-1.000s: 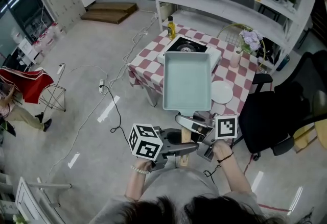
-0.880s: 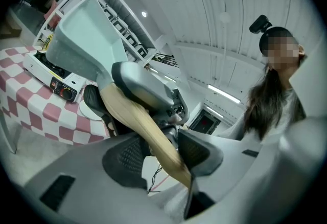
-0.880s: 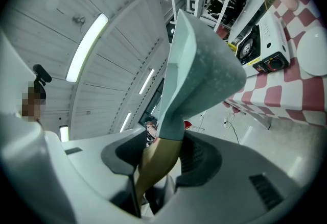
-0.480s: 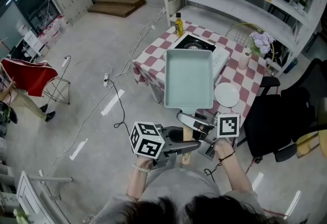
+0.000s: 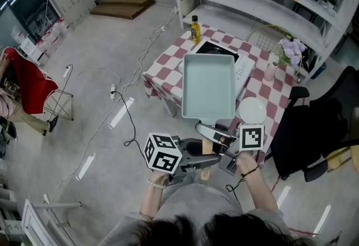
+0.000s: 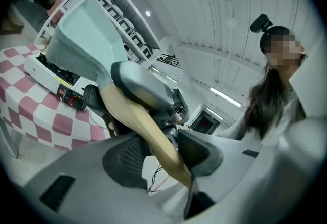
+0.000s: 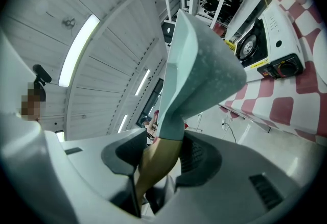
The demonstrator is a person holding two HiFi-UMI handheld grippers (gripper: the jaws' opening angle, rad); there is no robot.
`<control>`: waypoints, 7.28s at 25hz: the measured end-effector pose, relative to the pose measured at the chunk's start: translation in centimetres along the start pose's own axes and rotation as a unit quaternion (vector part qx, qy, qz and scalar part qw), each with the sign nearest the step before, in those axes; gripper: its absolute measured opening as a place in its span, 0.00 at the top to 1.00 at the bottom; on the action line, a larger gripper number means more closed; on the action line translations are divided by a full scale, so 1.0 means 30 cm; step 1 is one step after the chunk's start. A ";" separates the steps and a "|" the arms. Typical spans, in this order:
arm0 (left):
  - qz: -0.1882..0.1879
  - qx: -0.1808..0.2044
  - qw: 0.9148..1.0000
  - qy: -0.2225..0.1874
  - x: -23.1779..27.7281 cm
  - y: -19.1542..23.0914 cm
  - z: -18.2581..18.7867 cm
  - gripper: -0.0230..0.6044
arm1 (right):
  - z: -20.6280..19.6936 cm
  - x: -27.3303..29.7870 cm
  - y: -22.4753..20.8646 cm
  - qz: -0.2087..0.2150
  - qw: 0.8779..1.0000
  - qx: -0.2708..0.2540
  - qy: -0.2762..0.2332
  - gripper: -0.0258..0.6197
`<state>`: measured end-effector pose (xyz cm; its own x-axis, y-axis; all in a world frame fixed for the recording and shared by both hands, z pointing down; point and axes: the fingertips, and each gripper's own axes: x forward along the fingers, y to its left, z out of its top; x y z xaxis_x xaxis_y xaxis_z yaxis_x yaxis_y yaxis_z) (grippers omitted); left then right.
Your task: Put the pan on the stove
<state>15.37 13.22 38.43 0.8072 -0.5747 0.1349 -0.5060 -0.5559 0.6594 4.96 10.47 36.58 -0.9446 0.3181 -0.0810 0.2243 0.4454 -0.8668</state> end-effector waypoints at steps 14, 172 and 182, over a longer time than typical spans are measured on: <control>-0.039 -0.011 0.999 0.034 -0.105 0.206 0.126 0.65 | 0.173 0.152 -0.150 -0.024 0.999 0.013 -0.046 0.66; -0.184 -0.152 0.934 0.266 -0.089 1.007 0.472 0.65 | 0.766 0.250 -0.925 -0.137 0.943 0.165 -0.256 0.67; -0.172 -0.158 0.934 0.272 -0.094 1.026 0.441 0.64 | 0.744 0.258 -0.944 -0.145 0.945 0.157 -0.247 0.67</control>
<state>-6.50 -10.23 48.55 0.9840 0.0424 0.1733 -0.1426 -0.3966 0.9069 -14.05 -18.36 49.53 -0.9695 -0.2434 0.0302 -0.0706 0.1591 -0.9847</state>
